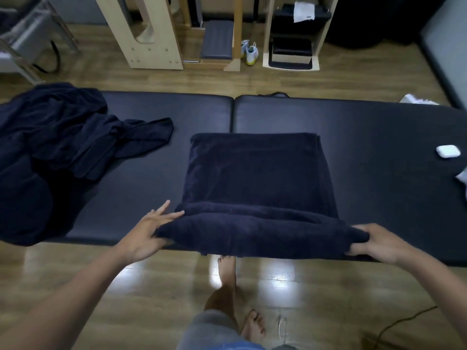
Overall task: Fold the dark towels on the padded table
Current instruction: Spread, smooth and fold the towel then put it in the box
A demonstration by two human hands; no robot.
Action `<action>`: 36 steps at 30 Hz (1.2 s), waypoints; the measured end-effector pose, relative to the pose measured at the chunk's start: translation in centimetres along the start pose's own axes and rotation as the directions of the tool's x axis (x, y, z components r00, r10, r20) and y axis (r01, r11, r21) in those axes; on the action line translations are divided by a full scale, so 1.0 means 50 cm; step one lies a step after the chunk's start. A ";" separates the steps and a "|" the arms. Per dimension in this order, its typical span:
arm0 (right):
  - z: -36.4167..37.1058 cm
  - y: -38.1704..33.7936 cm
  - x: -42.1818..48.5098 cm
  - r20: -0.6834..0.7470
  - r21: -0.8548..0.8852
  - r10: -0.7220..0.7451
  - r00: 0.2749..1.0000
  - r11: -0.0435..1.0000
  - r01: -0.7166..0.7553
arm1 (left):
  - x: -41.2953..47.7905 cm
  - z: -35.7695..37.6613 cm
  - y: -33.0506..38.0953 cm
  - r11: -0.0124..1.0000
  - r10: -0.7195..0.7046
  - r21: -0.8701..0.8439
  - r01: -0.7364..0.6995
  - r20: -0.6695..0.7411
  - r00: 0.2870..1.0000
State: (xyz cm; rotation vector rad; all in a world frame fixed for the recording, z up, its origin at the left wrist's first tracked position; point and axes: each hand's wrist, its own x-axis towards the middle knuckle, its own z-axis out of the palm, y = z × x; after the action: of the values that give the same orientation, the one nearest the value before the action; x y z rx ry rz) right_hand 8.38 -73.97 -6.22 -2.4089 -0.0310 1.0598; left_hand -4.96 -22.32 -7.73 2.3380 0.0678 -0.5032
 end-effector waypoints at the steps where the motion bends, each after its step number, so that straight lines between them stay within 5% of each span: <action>1: -0.013 -0.001 -0.005 -0.001 0.055 -0.015 1.000 0.998 0.015 | -0.008 -0.007 0.010 0.996 -0.054 -0.071 0.054 0.007 0.999; 3: -0.029 -0.010 -0.016 -0.076 0.255 -0.025 0.997 0.966 0.043 | -0.014 -0.011 0.039 0.934 -0.144 -0.333 0.132 -0.011 0.990; 6: -0.028 -0.031 -0.014 -0.199 0.651 -0.006 0.980 0.747 0.137 | 0.020 -0.006 0.068 0.799 -0.237 -0.591 0.111 -0.139 0.961; 8: -0.007 -0.040 0.008 -0.204 0.735 -0.004 0.979 0.660 0.156 | 0.049 0.001 0.084 0.672 -0.311 -0.733 0.102 -0.155 0.938; 10: 0.021 -0.039 0.038 -0.185 0.695 -0.010 0.983 0.705 0.139 | 0.077 0.020 0.075 0.635 -0.306 -0.764 0.112 -0.115 0.945; 14: 0.025 -0.054 0.098 -0.240 0.552 0.070 0.968 0.831 0.077 | 0.122 0.030 0.045 0.741 -0.284 -0.652 0.159 -0.090 0.955; 20: -0.050 -0.132 0.227 -0.472 0.510 0.064 0.879 0.833 0.214 | 0.218 -0.014 0.049 0.609 -0.407 -0.791 0.063 -0.244 0.880; 27: -0.016 -0.106 0.315 -0.281 0.308 0.262 0.923 0.936 -0.171 | 0.243 0.014 0.024 0.547 -0.558 -0.781 0.302 -0.071 0.827; 32: -0.034 -0.101 0.317 -0.207 0.615 0.334 0.920 0.776 -0.143 | 0.252 -0.005 0.038 0.548 -0.615 -0.767 0.333 -0.099 0.782; 36: 0.003 -0.091 0.302 -0.245 0.345 0.389 0.888 0.891 -0.295 | 0.250 0.023 0.012 0.650 -0.674 -0.542 0.533 -0.087 0.734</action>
State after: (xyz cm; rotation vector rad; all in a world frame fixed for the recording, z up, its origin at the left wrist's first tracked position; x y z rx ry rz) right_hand 19.59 -66.63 -14.57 -2.3134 0.6470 0.7478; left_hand 6.32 -24.73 -12.80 1.8101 1.0472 -0.3970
